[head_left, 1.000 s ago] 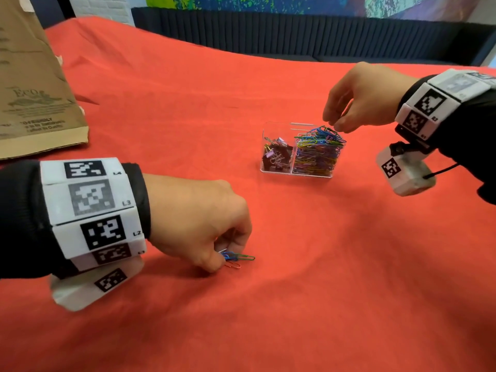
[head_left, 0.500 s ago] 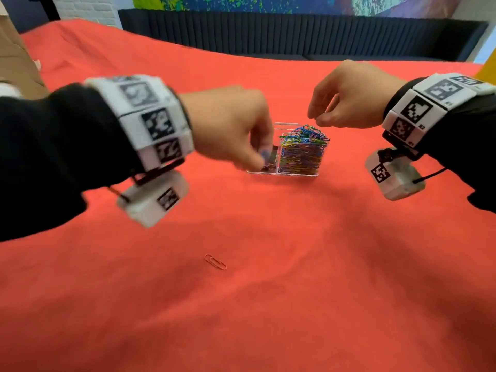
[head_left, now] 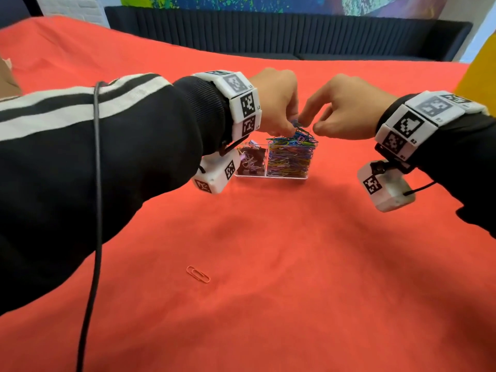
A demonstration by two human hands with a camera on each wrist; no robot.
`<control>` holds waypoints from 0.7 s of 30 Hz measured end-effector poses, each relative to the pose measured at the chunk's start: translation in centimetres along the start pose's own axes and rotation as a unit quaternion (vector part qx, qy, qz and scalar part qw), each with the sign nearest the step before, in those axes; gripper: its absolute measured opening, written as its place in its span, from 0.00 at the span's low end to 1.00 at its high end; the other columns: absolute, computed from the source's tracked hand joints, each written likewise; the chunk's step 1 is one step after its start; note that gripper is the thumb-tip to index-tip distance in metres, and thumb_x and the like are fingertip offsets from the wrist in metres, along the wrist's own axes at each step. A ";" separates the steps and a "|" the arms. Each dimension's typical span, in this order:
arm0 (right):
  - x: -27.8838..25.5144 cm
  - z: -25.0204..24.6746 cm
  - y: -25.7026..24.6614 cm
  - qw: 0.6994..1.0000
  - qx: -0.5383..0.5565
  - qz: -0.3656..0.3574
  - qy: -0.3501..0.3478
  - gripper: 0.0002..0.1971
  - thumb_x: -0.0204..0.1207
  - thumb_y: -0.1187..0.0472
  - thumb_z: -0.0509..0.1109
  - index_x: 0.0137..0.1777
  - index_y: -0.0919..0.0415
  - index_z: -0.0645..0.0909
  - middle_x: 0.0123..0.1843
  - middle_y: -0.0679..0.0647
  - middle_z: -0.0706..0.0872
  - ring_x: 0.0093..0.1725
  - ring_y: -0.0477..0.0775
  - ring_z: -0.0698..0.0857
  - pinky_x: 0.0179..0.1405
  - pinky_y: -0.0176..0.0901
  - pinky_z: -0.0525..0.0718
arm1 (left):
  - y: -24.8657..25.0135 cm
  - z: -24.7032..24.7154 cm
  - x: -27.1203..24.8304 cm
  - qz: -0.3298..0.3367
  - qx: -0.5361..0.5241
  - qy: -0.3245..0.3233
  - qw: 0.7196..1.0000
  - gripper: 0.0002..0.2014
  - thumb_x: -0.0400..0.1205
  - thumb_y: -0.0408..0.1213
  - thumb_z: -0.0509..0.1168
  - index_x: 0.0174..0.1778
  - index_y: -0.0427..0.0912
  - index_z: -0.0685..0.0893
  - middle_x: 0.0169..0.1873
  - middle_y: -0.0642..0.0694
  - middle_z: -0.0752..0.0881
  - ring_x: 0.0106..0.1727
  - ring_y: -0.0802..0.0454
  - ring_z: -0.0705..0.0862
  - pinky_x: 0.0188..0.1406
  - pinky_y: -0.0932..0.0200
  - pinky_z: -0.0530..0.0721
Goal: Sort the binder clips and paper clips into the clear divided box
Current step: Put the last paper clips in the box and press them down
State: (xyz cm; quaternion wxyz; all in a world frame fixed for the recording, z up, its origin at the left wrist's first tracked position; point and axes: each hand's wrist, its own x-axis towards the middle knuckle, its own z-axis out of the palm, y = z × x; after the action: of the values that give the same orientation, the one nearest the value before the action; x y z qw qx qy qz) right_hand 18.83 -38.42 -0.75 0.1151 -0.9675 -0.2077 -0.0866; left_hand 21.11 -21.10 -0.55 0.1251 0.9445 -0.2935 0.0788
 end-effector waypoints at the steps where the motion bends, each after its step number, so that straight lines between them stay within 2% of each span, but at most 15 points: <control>1: -0.1 0.0 0.1 1.000 -0.004 0.002 0.000 0.17 0.67 0.68 0.69 0.49 0.48 0.92 0.25 0.27 0.83 0.44 0.47 0.88 0.49 0.37 0.81 | -0.1 0.1 -0.1 0.002 -0.013 -0.004 1.000 0.06 0.69 0.41 0.77 0.39 0.47 0.91 0.25 0.53 0.87 0.32 0.58 0.88 0.32 0.65 0.79; 4: -0.2 0.1 0.3 1.000 -0.004 0.006 0.001 0.15 0.66 0.65 0.71 0.48 0.49 0.92 0.26 0.19 0.81 0.45 0.46 0.89 0.54 0.43 0.86 | -0.3 0.3 -0.3 -0.001 -0.055 -0.010 0.998 0.13 0.68 0.40 0.80 0.47 0.48 0.91 0.33 0.52 0.91 0.35 0.58 0.90 0.33 0.65 0.82; 7: -0.3 0.2 0.6 1.000 0.010 0.002 0.011 0.10 0.69 0.62 0.74 0.47 0.49 0.92 0.26 0.25 0.84 0.43 0.42 0.89 0.54 0.44 0.87 | -0.8 0.6 -0.4 -0.005 -0.088 -0.005 0.996 0.15 0.69 0.39 0.81 0.50 0.49 0.89 0.35 0.53 0.92 0.36 0.59 0.90 0.38 0.64 0.85; 9: -0.4 0.2 0.5 1.000 0.015 -0.002 0.017 0.08 0.70 0.60 0.75 0.47 0.49 0.92 0.26 0.25 0.83 0.43 0.43 0.89 0.53 0.42 0.86 | -1.2 0.8 -0.6 -0.011 -0.104 0.002 0.995 0.14 0.69 0.39 0.80 0.49 0.48 0.89 0.35 0.52 0.92 0.35 0.58 0.91 0.39 0.63 0.87; 12: -0.5 0.4 0.4 1.000 0.016 -0.010 0.019 0.08 0.71 0.60 0.75 0.47 0.48 0.92 0.27 0.18 0.80 0.44 0.44 0.90 0.50 0.40 0.84 | -1.6 0.8 -0.9 -0.023 -0.117 0.011 0.993 0.10 0.71 0.36 0.79 0.47 0.45 0.90 0.36 0.49 0.92 0.33 0.56 0.91 0.38 0.63 0.89; 15: -0.5 0.4 0.2 1.000 0.010 -0.014 0.025 0.08 0.72 0.62 0.74 0.46 0.48 0.91 0.27 0.17 0.80 0.42 0.45 0.91 0.47 0.38 0.82 | -1.9 0.9 -1.2 -0.028 -0.110 0.002 0.993 0.07 0.71 0.34 0.78 0.44 0.44 0.91 0.34 0.49 0.92 0.32 0.58 0.91 0.40 0.63 0.90; 18: -0.5 0.5 -0.1 1.000 0.006 -0.020 0.022 0.08 0.72 0.62 0.74 0.45 0.48 0.92 0.26 0.17 0.80 0.41 0.45 0.91 0.47 0.38 0.83 | -1.8 1.3 -1.4 -0.024 -0.092 0.002 0.995 0.06 0.71 0.32 0.77 0.42 0.43 0.91 0.34 0.48 0.92 0.32 0.59 0.91 0.37 0.67 0.88; 21: -0.5 0.4 -0.2 0.999 0.007 -0.023 0.030 0.08 0.71 0.62 0.74 0.45 0.48 0.91 0.26 0.17 0.79 0.39 0.37 0.87 0.47 0.37 0.81 | -1.7 1.2 -1.7 -0.021 -0.081 0.020 0.996 0.05 0.71 0.33 0.76 0.42 0.44 0.91 0.32 0.49 0.92 0.32 0.58 0.91 0.37 0.66 0.88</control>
State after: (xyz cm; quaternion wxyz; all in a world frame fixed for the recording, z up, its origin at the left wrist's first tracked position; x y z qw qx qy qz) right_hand 18.38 -38.35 -1.16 0.1259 -0.9587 -0.2267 -0.1170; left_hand 20.76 -19.22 -2.42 0.2090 0.9355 -0.2761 0.0708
